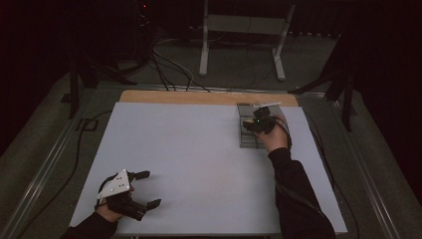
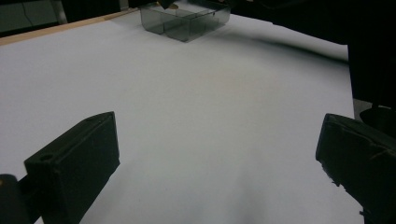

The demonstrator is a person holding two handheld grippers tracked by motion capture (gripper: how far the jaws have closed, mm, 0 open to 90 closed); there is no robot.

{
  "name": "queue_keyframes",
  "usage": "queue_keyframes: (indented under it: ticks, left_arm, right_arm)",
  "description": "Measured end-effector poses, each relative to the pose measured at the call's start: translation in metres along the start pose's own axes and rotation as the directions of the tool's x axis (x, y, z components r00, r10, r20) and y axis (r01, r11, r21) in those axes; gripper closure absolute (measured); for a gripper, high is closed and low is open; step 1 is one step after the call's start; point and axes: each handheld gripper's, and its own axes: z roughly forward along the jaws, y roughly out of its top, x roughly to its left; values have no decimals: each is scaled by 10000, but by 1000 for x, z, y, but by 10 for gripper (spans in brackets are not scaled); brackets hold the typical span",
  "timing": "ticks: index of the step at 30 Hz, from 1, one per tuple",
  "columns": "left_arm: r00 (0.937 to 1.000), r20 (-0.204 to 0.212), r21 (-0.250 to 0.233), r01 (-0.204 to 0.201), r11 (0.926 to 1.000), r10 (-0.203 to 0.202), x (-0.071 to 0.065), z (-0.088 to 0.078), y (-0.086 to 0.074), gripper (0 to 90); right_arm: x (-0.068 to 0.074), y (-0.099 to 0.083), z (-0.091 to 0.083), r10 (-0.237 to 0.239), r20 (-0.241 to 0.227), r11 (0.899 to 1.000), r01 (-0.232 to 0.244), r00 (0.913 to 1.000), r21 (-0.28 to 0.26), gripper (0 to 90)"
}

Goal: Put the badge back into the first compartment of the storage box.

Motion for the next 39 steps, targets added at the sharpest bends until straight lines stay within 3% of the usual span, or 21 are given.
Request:
queue_keyframes:
  ticks: [8,17,24,29,39]
  left_arm:
    - [10000,-4,8,-2,10000,2,0,0,0,3]
    - [10000,12,15,-14,10000,14,0,0,0,3]
    - [10000,4,11,-19,10000,19,0,0,0,3]
    - [10000,7,14,-38,10000,38,0,0,0,3]
    - [10000,23,30,-68,10000,68,-1,0,0,3]
  right_arm:
    - [3,0,4,599,178,9982,-599,9980,18,475]
    - [5,-1,7,731,486,9972,-737,9961,99,474]
    - [6,-1,8,859,323,9963,-860,9958,32,464]
    - [7,-1,6,884,206,9961,-885,9959,11,304]
    - [9,1,-13,1105,-138,9920,-1112,9938,-598,176]
